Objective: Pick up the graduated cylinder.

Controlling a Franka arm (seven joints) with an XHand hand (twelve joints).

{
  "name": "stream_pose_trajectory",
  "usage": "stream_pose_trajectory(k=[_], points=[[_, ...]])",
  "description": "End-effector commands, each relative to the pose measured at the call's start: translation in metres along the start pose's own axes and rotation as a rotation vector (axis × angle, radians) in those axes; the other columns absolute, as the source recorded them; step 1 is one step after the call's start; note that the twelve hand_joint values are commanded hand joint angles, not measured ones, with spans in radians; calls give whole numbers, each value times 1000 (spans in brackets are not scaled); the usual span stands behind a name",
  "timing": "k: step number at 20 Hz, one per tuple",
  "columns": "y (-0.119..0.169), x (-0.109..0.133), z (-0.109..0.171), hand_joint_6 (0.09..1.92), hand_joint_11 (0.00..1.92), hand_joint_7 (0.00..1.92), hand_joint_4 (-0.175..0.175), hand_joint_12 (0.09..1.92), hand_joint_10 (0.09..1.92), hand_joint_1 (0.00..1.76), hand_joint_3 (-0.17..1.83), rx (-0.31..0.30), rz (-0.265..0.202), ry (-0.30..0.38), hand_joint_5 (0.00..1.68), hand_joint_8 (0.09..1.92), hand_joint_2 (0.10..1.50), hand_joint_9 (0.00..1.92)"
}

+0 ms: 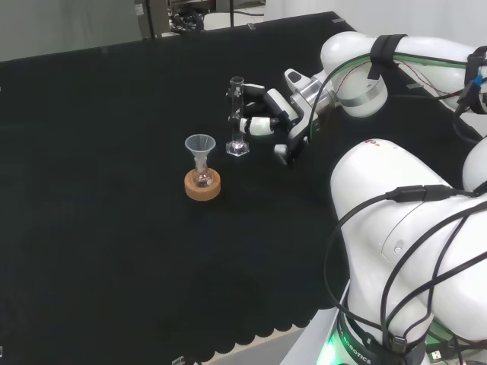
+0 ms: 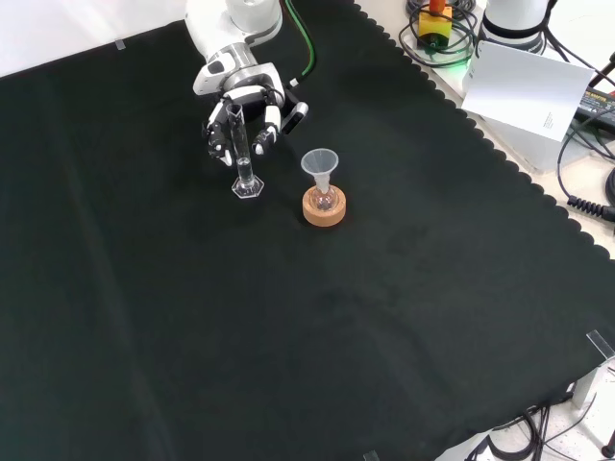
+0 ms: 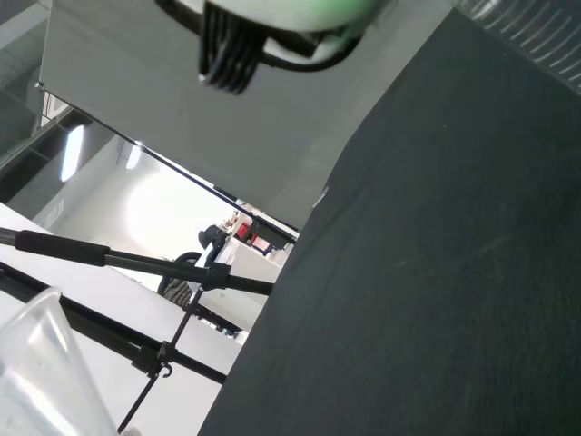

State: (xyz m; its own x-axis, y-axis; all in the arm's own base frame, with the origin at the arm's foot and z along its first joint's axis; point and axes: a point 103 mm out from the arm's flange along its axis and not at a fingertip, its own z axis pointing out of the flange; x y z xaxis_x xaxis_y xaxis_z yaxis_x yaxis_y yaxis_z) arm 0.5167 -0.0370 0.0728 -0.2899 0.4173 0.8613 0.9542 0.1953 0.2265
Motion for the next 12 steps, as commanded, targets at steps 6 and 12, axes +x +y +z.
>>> stream_pose_trajectory(k=[6,12], points=[[1,0,1,590,924,714,2,1008,121,1060,544,-9,3,3,718,609,766,1176],[3,0,2,572,896,705,6,1005,112,1063,537,-4,11,1,725,608,770,1156]])
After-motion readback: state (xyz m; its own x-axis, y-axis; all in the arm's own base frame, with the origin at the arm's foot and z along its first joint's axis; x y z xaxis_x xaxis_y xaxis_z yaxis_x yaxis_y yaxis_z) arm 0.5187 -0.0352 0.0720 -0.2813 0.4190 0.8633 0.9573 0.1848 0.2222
